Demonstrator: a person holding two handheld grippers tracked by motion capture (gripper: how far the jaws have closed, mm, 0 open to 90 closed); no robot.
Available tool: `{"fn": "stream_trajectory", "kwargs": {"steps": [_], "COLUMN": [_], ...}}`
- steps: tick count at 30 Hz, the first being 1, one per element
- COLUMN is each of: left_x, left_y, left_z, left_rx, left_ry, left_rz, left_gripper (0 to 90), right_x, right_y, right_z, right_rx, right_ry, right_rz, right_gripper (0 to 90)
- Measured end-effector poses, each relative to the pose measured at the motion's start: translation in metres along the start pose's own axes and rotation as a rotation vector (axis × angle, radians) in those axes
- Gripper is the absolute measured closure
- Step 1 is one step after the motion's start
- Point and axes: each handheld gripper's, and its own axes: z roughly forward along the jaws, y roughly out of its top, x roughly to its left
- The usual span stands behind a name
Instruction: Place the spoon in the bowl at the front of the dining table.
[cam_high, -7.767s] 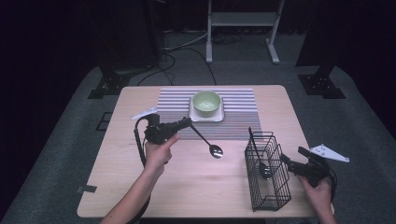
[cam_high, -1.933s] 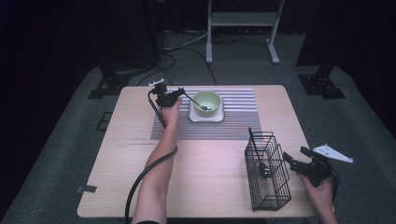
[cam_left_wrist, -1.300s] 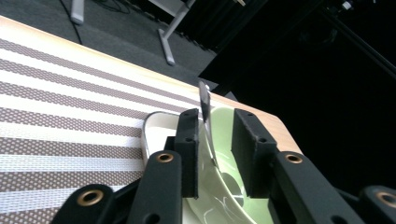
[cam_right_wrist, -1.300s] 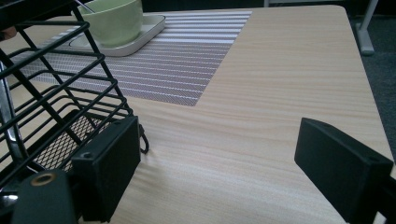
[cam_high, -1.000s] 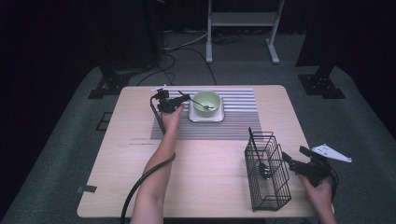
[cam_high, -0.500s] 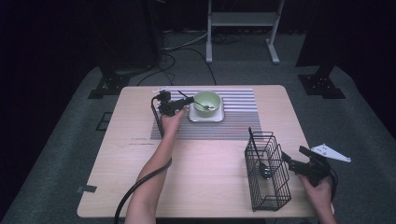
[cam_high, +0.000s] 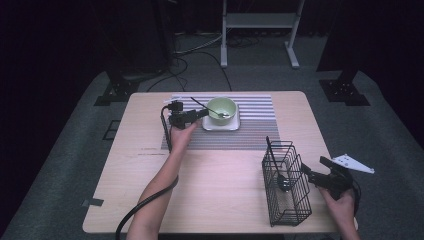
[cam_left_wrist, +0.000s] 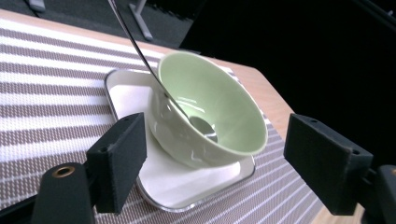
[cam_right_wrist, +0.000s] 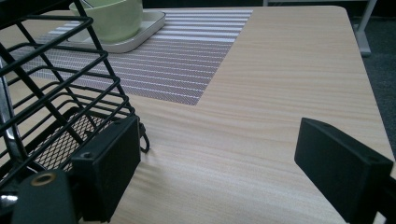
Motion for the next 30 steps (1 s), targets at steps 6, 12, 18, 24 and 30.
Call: {"fn": "stream_trajectory", "kwargs": {"steps": [6, 12, 18, 24, 30], "left_x": [-0.006, -0.01, -0.014, -0.018, -0.023], "left_y": [-0.008, -0.012, -0.015, -0.019, -0.023], "left_z": [-0.002, -0.007, -0.012, -0.016, -0.02], "left_rx": [0.023, 0.027, 0.027, 0.043, 0.06], "left_ry": [-0.008, -0.017, -0.02, -0.021, -0.03], "left_rz": [0.02, 0.042, 0.047, 0.073, 0.093], "left_gripper": [18.5, 18.4, 15.4, 15.3, 15.3], "right_x": [0.0, 0.0, -0.001, -0.002, -0.002], "right_y": [0.0, 0.001, 0.0, 0.0, 0.0], "right_z": [0.0, 0.0, 0.0, 0.0, -0.001], "right_rx": [-0.002, -0.001, 0.001, 0.0, -0.001], "right_ry": [-0.005, -0.005, -0.009, -0.008, -0.005], "right_rz": [0.001, -0.001, 0.001, 0.0, 0.002], "right_gripper": [13.3, 13.3, 13.3, 13.3, 13.3]}}
